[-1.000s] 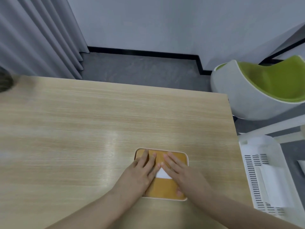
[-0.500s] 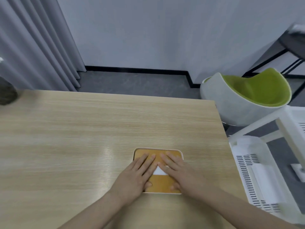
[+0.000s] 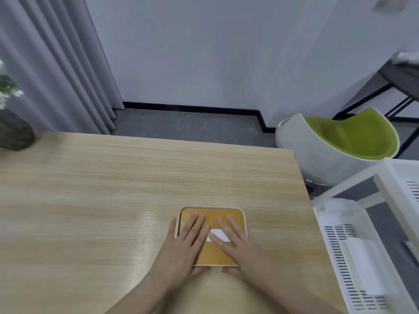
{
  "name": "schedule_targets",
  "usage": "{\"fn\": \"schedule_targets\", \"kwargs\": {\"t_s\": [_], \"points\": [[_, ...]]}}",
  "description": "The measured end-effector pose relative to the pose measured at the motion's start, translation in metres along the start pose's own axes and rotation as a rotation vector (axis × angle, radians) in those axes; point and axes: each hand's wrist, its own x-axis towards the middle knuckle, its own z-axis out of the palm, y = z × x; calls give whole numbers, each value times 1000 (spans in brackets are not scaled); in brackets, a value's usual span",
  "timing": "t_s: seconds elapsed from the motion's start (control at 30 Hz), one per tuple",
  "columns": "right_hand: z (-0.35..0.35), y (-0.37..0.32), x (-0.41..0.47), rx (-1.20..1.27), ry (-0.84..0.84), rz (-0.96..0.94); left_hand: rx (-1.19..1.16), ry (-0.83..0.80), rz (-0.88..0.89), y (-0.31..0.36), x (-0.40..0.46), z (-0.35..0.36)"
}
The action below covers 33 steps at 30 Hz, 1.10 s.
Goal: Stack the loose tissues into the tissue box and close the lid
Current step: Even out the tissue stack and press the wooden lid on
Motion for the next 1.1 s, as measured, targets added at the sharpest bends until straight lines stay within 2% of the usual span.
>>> {"fn": "schedule_targets", "kwargs": {"t_s": [0.23,0.47,0.6,0.87,1.1], "points": [[-7,6,38,19,73,3,21,0,-69,-31,20,-5],[-2,7,36,-41,141,-3,-3,100,-90,-21,14,3],[4,6,32,-22,192,11,-19,101,-122,-15,15,8],[2,10,33,54,188,4,-71,101,-191,-6,21,4],[-4,3,31,-17,183,21,-63,92,-177,-9,20,5]]}}
